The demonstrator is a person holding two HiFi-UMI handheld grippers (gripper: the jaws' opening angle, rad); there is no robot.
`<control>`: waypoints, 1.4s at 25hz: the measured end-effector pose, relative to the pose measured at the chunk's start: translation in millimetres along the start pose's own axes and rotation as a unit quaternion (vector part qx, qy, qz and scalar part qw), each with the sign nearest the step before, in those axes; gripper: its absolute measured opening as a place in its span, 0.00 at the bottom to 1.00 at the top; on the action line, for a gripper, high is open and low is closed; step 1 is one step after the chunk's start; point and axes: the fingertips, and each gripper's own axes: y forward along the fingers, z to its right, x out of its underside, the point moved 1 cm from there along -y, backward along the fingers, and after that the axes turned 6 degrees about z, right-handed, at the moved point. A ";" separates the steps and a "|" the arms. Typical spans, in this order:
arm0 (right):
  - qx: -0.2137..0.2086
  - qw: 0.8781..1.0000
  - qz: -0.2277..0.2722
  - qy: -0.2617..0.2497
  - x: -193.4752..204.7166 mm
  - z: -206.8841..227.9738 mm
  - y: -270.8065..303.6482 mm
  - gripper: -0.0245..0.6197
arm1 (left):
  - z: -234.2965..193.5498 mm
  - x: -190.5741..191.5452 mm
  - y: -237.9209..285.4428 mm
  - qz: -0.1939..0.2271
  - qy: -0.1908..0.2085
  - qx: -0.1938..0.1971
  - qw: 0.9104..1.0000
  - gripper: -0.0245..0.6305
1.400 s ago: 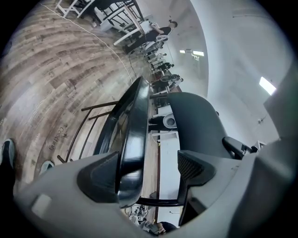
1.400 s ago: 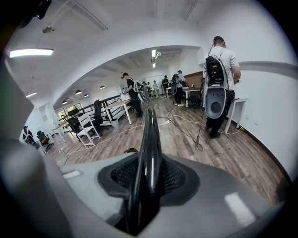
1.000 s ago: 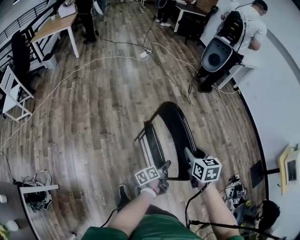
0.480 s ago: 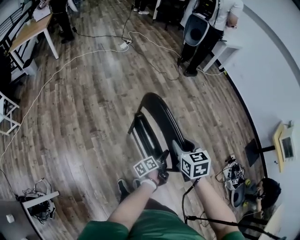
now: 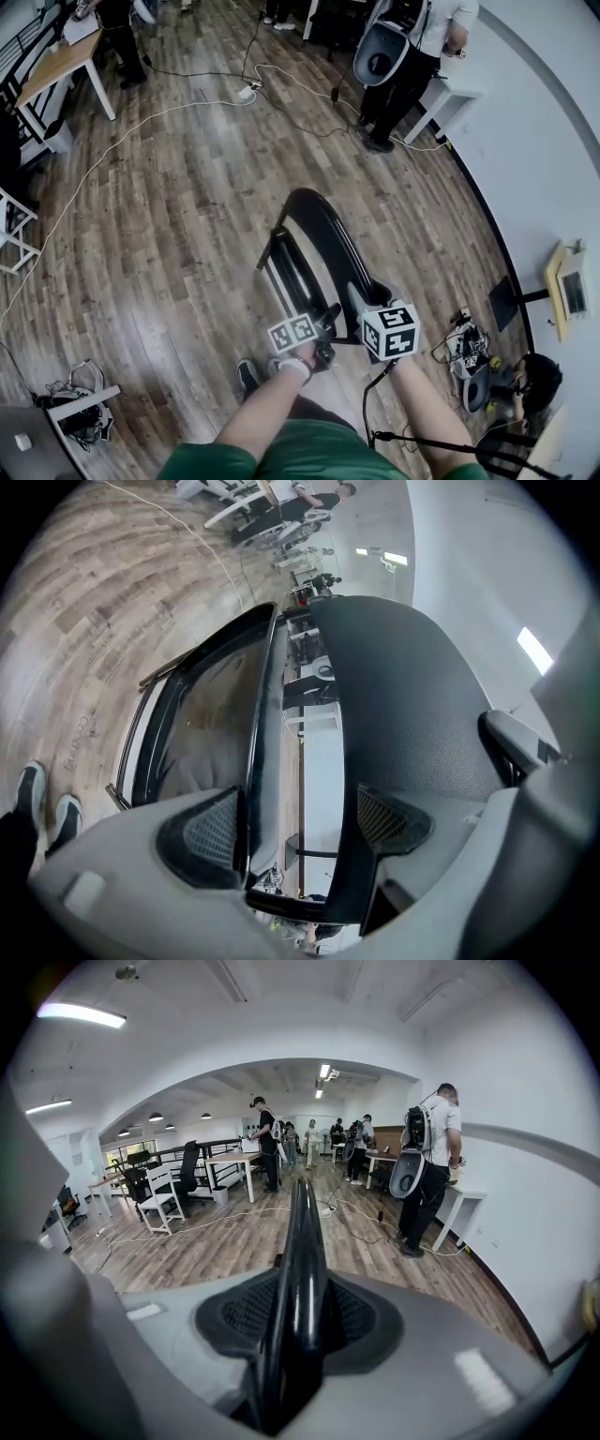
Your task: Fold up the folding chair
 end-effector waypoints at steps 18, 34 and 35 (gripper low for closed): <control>0.009 1.000 -0.007 -0.009 -0.6 -8.0 2.9 0.25 | 13.0 -92.3 -123.3 0.041 0.155 0.005 0.987 0.65; 0.016 1.000 -0.010 -0.010 3.8 -2.6 -1.6 0.25 | 160.0 -154.9 -217.5 0.122 0.499 0.013 0.858 0.29; 0.016 1.000 -0.010 -0.009 4.0 -2.6 -0.9 0.25 | 163.4 -159.0 -221.9 0.131 0.509 0.005 0.851 0.27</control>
